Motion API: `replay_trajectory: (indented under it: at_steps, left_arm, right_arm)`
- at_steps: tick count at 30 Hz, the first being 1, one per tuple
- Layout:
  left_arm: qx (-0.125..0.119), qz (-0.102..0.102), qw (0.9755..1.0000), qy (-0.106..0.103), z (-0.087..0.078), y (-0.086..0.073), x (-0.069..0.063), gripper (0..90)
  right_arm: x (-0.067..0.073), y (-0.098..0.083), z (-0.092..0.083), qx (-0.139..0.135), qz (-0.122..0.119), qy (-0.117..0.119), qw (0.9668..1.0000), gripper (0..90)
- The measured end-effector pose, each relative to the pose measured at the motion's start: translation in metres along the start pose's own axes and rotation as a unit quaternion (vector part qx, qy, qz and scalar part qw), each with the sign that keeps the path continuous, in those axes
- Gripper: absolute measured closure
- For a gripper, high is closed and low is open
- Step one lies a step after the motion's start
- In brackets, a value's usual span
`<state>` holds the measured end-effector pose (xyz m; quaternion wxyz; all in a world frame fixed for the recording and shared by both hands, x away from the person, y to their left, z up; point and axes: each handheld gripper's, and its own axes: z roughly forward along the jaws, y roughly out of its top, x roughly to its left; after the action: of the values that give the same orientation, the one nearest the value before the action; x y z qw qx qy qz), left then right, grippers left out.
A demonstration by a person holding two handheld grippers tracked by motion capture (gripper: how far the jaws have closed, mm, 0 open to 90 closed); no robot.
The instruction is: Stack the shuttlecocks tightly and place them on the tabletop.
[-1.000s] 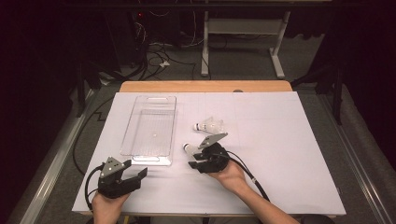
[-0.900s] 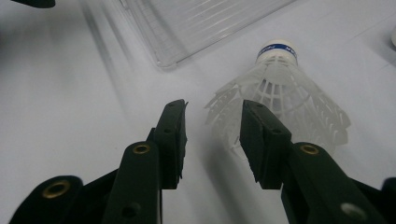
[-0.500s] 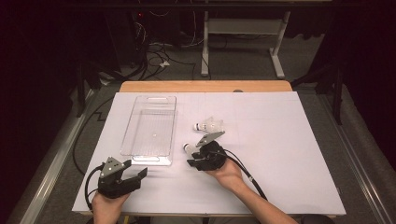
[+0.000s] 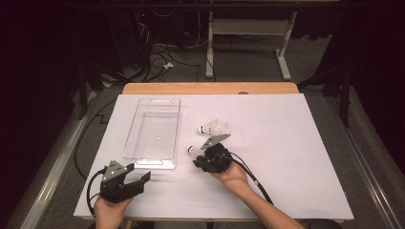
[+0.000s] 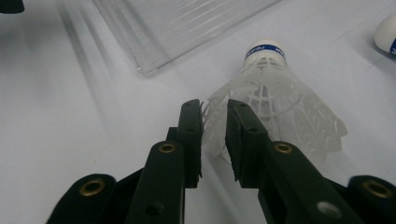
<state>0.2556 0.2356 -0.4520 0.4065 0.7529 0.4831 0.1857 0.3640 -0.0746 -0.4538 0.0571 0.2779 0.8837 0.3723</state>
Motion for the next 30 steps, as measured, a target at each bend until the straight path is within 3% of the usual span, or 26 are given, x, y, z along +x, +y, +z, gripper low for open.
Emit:
replay_trajectory:
  at_steps: [11, 30]
  left_arm:
    - [0.000, 0.000, 1.0000, 0.000, 0.000, 0.000, 0.000, 31.2]
    - [-0.001, 0.000, 1.0000, 0.000, 0.000, 0.000, 0.000, 31.2]
  right_arm:
    - [-0.003, 0.000, -0.001, -0.001, 0.007, -0.018, 0.9998, 88.4]
    - [-0.006, -0.002, -0.010, -0.001, -0.006, -0.040, 0.9992, 90.0]
